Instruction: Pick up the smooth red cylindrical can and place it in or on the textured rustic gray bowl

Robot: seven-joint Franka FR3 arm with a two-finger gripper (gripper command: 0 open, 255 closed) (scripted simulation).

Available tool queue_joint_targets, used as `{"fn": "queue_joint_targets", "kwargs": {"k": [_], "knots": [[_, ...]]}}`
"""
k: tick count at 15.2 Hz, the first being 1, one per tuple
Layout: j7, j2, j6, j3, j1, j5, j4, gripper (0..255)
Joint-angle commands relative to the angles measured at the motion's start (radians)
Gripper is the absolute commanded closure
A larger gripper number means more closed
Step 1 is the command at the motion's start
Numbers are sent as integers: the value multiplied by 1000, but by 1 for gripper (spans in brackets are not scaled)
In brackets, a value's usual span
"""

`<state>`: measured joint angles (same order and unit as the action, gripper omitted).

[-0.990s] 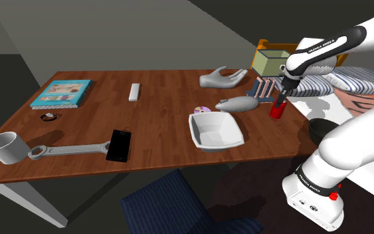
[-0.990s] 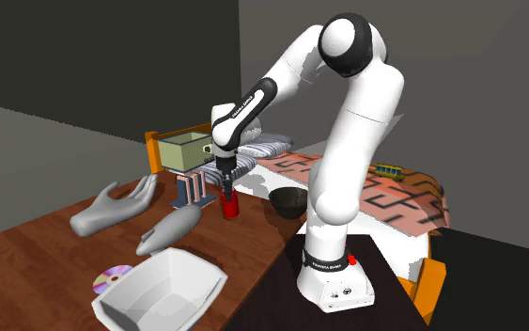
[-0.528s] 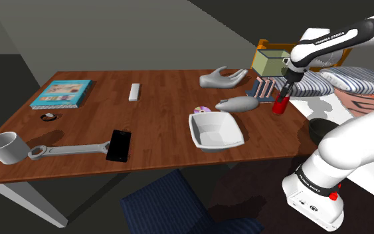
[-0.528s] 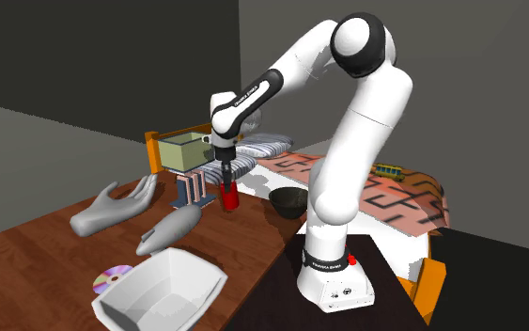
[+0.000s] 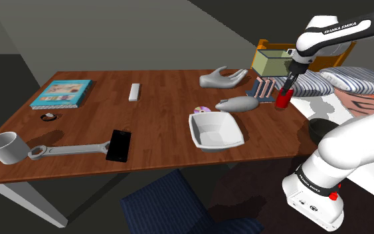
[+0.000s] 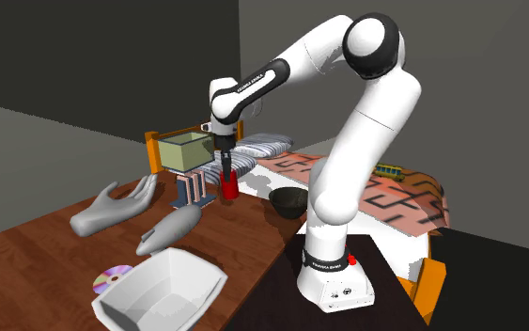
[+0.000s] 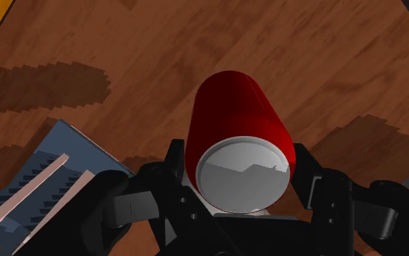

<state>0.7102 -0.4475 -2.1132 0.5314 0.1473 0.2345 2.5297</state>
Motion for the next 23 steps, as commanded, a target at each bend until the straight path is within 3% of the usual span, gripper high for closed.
{"fn": "queue_joint_targets", "kwargs": {"k": [1,8,16,23], "knots": [[-3,-14,31,-8,1,0,-17,255],[-8,-48,123,-29,2,-5,-77,255],[111,-264,241,28,144,116,7,255],[253,-403,351,99,266,216,15,255]]}}
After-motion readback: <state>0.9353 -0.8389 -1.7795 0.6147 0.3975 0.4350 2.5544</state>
